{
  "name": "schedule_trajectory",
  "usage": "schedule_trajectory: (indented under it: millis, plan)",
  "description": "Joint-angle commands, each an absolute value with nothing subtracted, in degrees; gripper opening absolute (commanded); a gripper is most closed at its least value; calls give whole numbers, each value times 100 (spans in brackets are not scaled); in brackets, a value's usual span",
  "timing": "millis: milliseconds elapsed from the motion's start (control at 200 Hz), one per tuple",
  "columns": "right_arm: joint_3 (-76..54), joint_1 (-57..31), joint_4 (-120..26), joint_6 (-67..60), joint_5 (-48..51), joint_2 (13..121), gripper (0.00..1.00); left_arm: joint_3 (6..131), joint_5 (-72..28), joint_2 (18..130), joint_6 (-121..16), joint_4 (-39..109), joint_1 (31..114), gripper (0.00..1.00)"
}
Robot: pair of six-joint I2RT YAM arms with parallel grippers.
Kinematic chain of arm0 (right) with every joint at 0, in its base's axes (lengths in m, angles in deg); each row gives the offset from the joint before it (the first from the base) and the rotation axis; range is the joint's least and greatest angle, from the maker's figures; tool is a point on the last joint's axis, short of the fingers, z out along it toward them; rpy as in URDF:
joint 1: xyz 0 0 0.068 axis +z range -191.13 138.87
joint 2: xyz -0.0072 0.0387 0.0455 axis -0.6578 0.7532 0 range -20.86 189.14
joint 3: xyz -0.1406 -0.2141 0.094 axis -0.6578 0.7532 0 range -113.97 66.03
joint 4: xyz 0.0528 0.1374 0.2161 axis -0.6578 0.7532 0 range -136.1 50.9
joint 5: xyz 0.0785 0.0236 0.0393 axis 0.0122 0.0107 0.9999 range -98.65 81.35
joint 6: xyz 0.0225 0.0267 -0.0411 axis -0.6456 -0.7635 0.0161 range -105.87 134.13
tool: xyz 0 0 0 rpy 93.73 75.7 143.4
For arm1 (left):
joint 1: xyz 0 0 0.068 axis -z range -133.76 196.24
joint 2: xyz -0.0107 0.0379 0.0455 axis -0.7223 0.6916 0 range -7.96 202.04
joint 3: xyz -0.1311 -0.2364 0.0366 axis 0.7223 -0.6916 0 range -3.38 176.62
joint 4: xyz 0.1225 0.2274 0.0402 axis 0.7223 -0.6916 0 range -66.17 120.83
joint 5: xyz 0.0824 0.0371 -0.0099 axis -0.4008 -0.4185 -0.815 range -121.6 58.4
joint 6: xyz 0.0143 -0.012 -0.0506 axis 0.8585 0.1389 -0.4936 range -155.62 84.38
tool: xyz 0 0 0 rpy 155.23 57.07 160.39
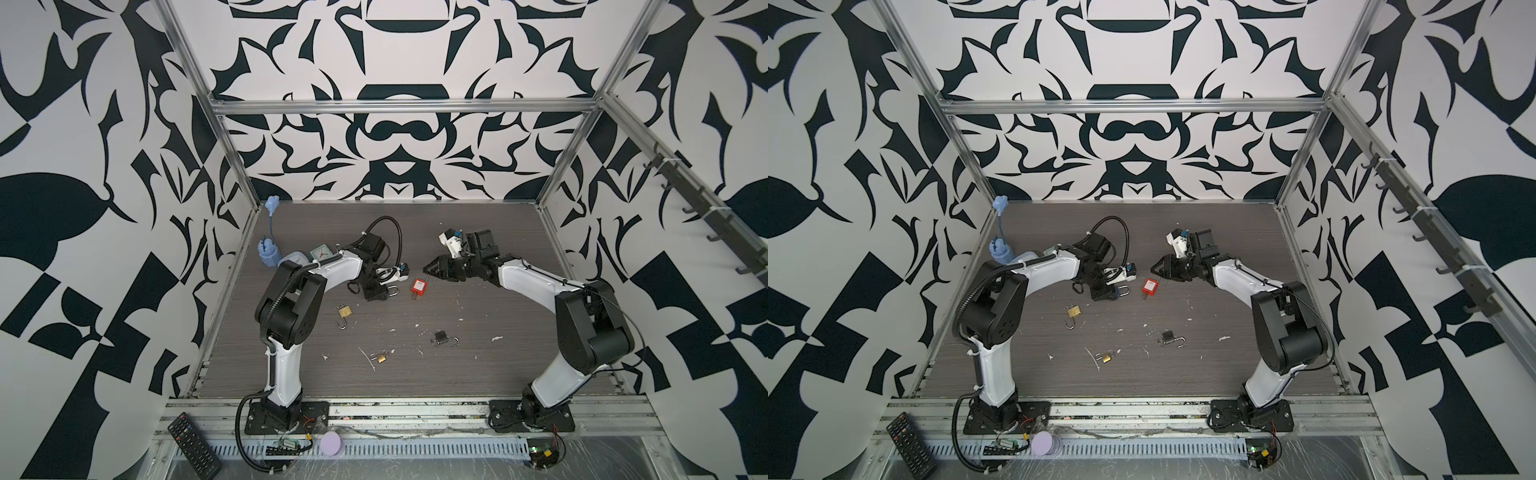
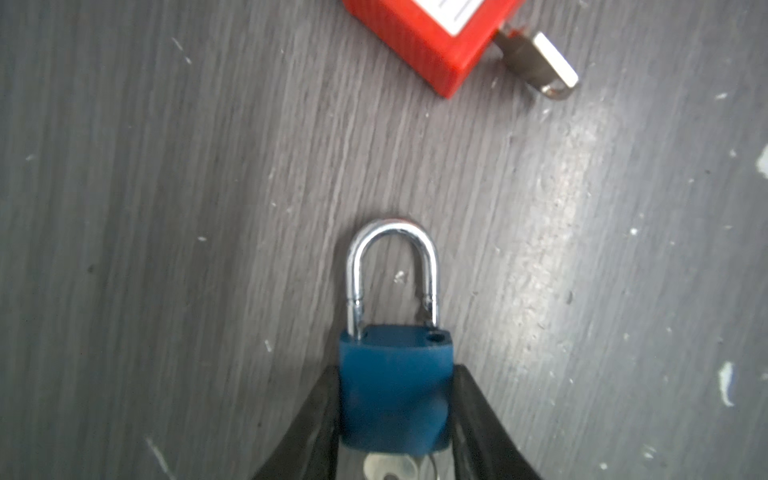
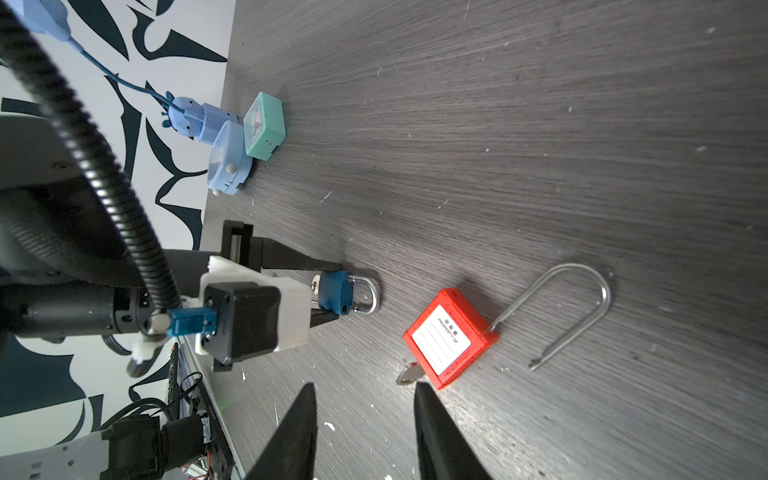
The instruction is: Lock with the key
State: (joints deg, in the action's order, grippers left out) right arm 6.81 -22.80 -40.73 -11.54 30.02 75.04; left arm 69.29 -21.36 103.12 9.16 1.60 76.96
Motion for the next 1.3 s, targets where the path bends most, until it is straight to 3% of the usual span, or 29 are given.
schedule_trajectory:
  millis: [0,400,625,1025,1295]
  plan:
    - [314,-2320,-3869,-1248,2988,7217,41,6430,-1870,9596,909,744,7699,0]
    - [-830,-2289,-2390,-807,3755,6645,41,5047,-877,7478,970,2864,7717,0]
    - [-1227,-1874,-1331,192,3843,6650,49,5036,-539,7222,1148,2986,7811,0]
    - [-1254,-1297,-1116,615,3143,6940,52,5076,-263,7050,1426,2773,7831,0]
    - [-1302,-1217,-1226,407,3089,7030,35,5074,-722,7146,1521,2766,7925,0]
